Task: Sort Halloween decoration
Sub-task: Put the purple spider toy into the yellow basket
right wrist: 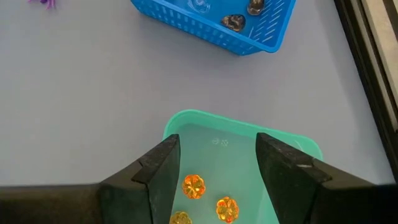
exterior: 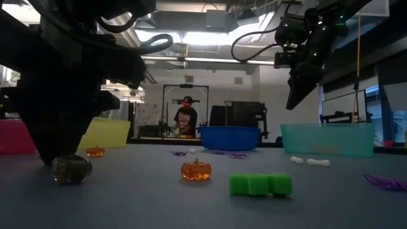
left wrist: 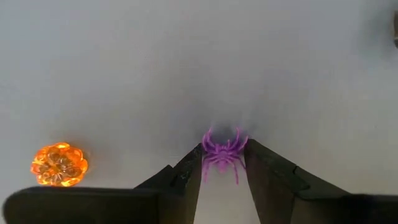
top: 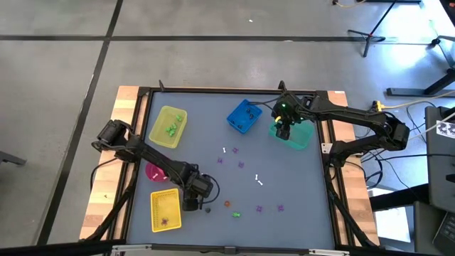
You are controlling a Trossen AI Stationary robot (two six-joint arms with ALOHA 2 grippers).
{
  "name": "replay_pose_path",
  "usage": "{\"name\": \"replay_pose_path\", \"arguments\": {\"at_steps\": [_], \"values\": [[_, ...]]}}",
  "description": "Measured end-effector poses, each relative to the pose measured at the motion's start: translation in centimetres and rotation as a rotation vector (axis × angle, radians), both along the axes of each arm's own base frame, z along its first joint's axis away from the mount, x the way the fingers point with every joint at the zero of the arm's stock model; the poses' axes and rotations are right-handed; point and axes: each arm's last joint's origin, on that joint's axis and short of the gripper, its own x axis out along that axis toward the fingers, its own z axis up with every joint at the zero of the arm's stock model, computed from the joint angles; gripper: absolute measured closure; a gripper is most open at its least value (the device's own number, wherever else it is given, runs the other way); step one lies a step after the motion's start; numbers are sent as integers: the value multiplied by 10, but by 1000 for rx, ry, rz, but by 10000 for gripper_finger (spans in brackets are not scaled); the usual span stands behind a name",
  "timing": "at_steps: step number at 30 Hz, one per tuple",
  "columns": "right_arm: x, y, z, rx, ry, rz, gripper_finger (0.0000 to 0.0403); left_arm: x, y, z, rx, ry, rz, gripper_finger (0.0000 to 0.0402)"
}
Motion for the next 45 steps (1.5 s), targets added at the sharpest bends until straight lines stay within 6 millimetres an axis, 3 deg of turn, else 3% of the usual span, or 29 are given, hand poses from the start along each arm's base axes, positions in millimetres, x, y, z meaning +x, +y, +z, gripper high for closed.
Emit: {"name": "replay_pose_path", "arguments": {"at_steps": [11, 31, 38, 45], "values": [[0, 0, 0, 0, 0, 0, 194, 0, 0, 0, -3, 2, 1, 335], [0, 0, 0, 0, 0, 0, 194, 4, -3, 14, -31, 39, -3, 333], [0, 0, 0, 0, 0, 0, 194, 10, -6, 34, -40, 71, 21, 333], [0, 0, 0, 0, 0, 0, 194, 15, -11, 71, -23, 115, 44, 333]]}}
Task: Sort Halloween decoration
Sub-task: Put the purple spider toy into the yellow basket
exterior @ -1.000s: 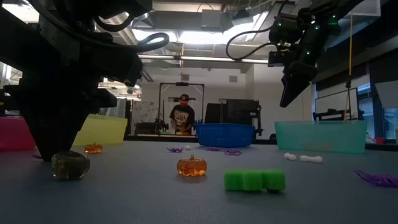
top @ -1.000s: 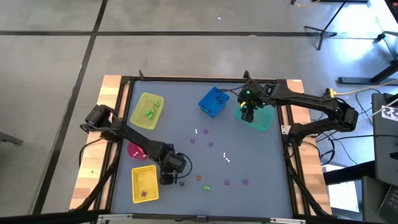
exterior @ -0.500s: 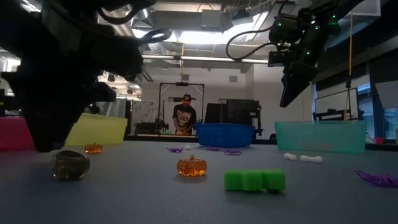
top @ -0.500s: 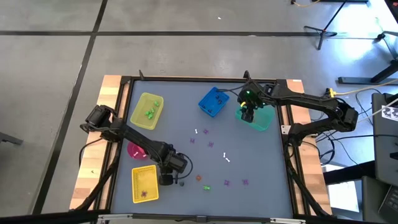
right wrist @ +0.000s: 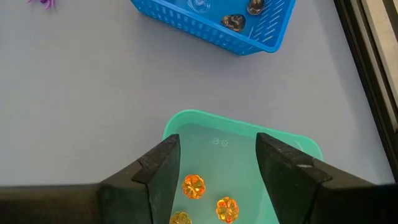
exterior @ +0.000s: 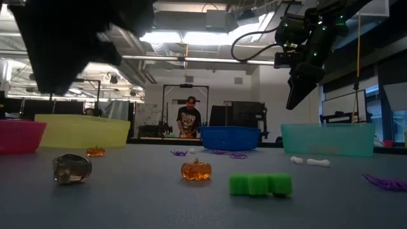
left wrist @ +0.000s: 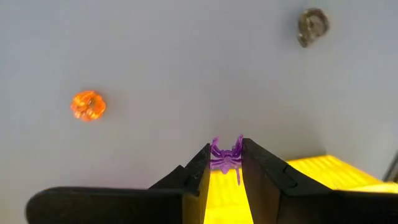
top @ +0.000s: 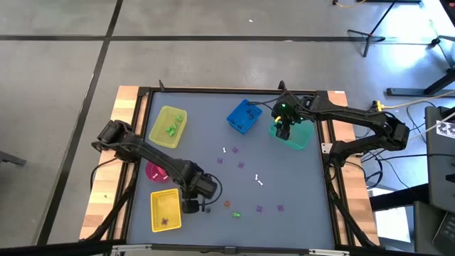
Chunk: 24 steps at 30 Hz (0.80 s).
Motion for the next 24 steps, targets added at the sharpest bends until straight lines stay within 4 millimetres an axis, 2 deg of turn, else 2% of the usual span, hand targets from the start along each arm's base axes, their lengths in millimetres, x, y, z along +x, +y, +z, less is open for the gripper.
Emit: {"name": "replay_pose_path", "arguments": {"at_steps": [4, 10, 16, 24], "values": [[0, 0, 0, 0, 0, 0, 194, -4, -8, 12, -19, 46, 12, 333], [0, 0, 0, 0, 0, 0, 194, -25, -33, 14, -68, 171, 20, 333], [0, 0, 0, 0, 0, 0, 194, -42, -57, 14, -25, 163, -40, 333], [0, 0, 0, 0, 0, 0, 194, -56, -74, 14, 10, 160, -37, 333]]}}
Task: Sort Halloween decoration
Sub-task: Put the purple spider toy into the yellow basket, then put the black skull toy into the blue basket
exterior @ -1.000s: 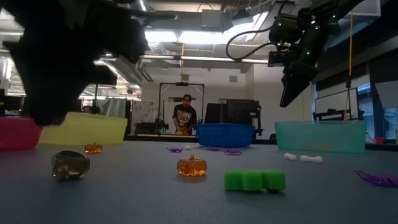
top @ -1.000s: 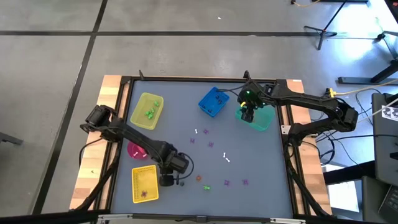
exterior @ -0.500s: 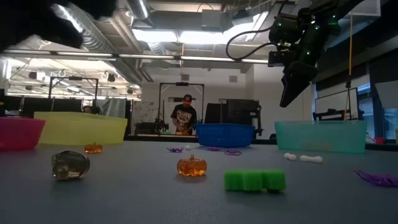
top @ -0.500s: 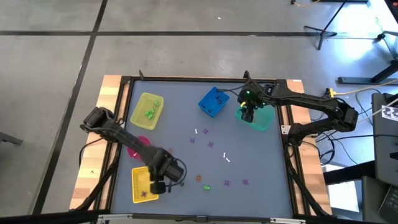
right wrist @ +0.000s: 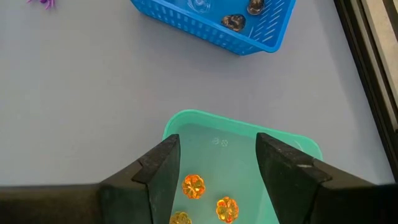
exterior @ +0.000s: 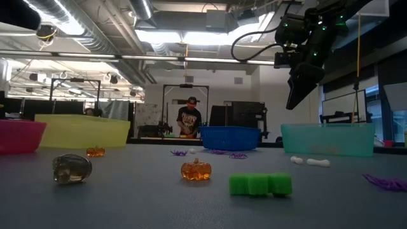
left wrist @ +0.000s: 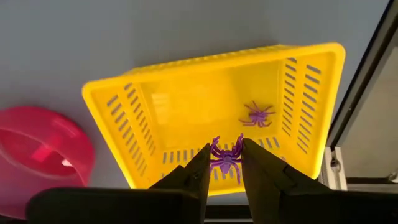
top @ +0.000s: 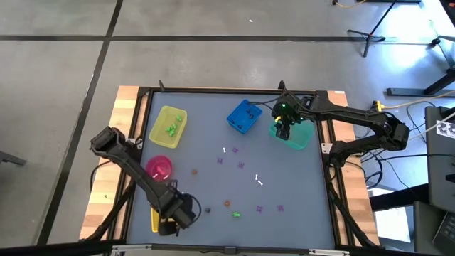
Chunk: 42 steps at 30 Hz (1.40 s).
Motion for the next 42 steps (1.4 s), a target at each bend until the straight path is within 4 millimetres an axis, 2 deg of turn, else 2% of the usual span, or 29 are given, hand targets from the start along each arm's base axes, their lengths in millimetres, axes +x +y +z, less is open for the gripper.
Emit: {"name": "replay_pose_path", "arguments": {"at_steps": [13, 24, 29, 35, 42], "values": [[0, 0, 0, 0, 0, 0, 194, 0, 2, 0, 42, 23, 204, 327], [0, 0, 0, 0, 0, 0, 194, 1, 6, -6, 76, 7, 239, 238], [0, 0, 0, 0, 0, 0, 194, 20, 17, -6, 61, -91, 295, 224], [0, 0, 0, 0, 0, 0, 194, 49, 33, -5, -38, -224, 344, 222], [0, 0, 0, 0, 0, 0, 194, 75, 36, 1, -71, -501, 288, 224]]}}
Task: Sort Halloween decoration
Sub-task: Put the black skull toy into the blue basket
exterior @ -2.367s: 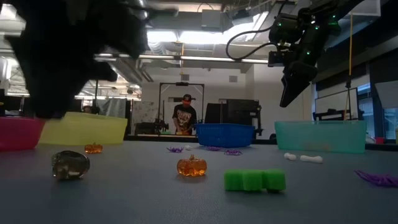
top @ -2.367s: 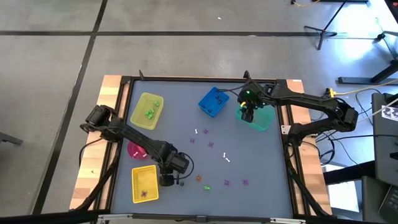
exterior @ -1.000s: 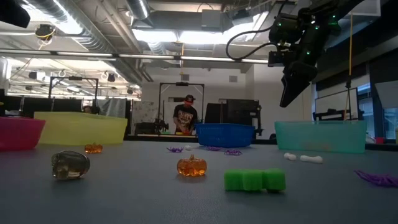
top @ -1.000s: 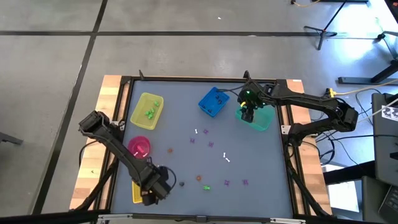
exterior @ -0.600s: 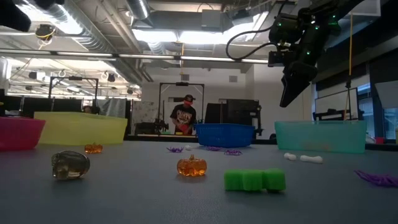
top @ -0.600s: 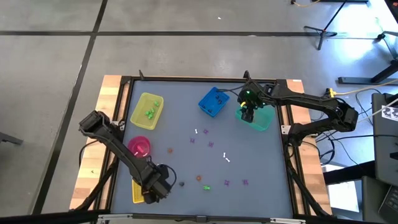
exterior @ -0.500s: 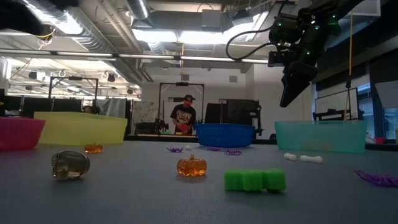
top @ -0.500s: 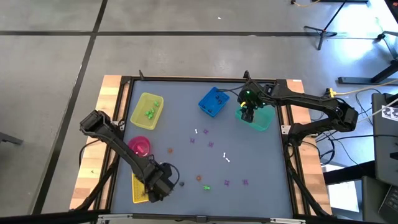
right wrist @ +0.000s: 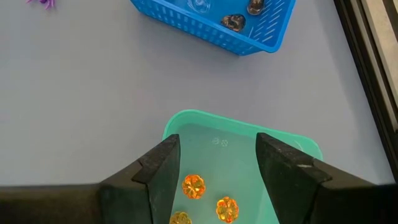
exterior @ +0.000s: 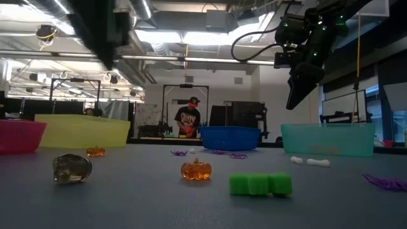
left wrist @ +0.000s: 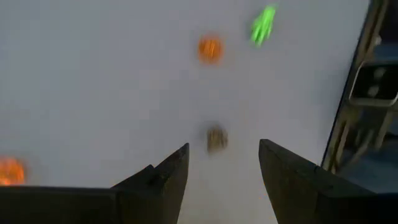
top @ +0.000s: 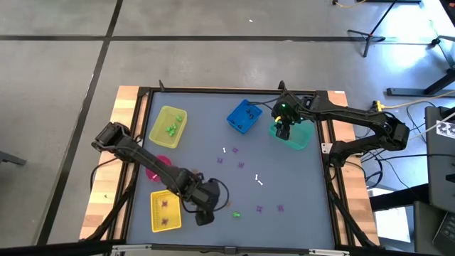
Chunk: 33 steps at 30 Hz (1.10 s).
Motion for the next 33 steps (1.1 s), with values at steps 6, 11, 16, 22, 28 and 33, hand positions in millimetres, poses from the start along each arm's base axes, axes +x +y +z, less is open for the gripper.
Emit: {"name": "replay_pose_path", "arguments": {"at_steps": [6, 11, 16, 22, 28, 33], "values": [[0, 0, 0, 0, 0, 0, 194, 1, -5, -2, 82, -62, -43, 225], [0, 0, 0, 0, 0, 0, 194, 3, -18, -21, 108, -35, -84, 225], [0, 0, 0, 0, -1, 0, 194, 5, -29, -44, 130, 4, -107, 225], [0, 0, 0, 0, -1, 0, 194, 5, -38, -67, 132, 67, -138, 225], [0, 0, 0, 0, -1, 0, 194, 6, -40, -78, 133, 90, -146, 225], [0, 0, 0, 0, -1, 0, 194, 9, -37, -79, 151, 80, -131, 225]]}}
